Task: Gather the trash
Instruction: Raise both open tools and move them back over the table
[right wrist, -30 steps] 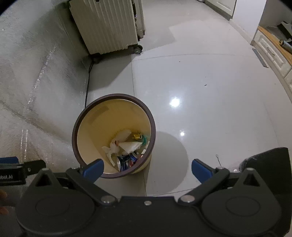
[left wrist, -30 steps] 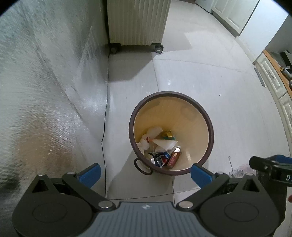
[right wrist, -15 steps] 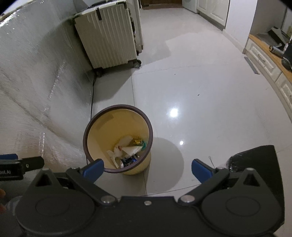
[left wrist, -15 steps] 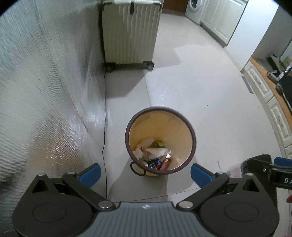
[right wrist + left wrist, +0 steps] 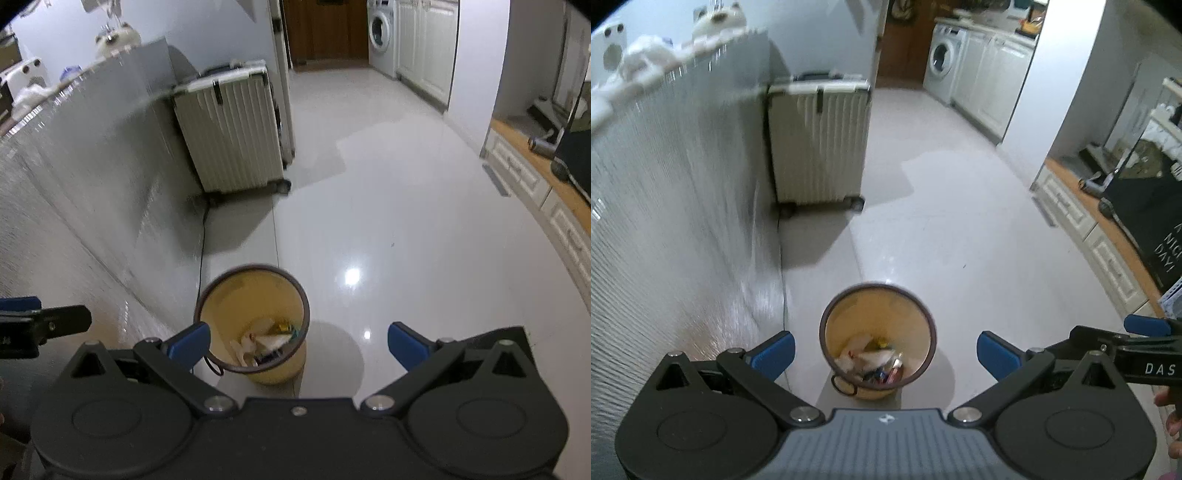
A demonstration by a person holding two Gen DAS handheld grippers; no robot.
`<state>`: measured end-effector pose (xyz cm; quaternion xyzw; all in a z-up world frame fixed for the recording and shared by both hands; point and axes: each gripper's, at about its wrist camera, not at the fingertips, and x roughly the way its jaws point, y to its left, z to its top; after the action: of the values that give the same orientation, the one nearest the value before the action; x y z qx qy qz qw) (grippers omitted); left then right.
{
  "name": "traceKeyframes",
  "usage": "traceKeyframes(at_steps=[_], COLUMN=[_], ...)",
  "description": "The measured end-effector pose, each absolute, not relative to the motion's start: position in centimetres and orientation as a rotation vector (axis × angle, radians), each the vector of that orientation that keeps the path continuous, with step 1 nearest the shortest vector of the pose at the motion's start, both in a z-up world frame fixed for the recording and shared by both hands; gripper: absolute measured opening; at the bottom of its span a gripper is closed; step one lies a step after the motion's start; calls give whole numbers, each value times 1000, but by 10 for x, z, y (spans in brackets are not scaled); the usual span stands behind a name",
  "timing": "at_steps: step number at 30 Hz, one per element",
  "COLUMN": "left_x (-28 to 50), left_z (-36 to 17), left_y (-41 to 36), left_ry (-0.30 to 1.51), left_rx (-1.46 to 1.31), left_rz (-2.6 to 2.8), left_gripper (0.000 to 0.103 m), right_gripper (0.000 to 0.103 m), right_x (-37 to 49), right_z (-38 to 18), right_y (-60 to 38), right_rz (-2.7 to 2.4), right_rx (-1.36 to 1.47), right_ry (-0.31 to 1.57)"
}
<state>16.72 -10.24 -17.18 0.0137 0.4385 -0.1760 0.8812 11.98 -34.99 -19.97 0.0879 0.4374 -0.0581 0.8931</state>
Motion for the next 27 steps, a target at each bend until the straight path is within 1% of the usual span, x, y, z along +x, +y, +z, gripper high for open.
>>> traceKeyframes(at_steps=[11,16,22,27], left_x=[114,95,79,83], left_z=[-78,-45,-8,19], left_y=[-88,-71,-40,-2], left_ry=[686,592,477,404], left_rx=[20,5,-17,-23], left_rz=[-412,-387,-326,-261], left_gripper=[103,103,103,103], right_gripper=[103,103,103,103], right_x=[73,60,54,59], right_z=[-99,-57,-21,-1], right_y=[-343,-330,-305,-278], right_rz=[-100,-64,2,74], right_rx=[137,112,94,71], right_ry=[696,591,479,419])
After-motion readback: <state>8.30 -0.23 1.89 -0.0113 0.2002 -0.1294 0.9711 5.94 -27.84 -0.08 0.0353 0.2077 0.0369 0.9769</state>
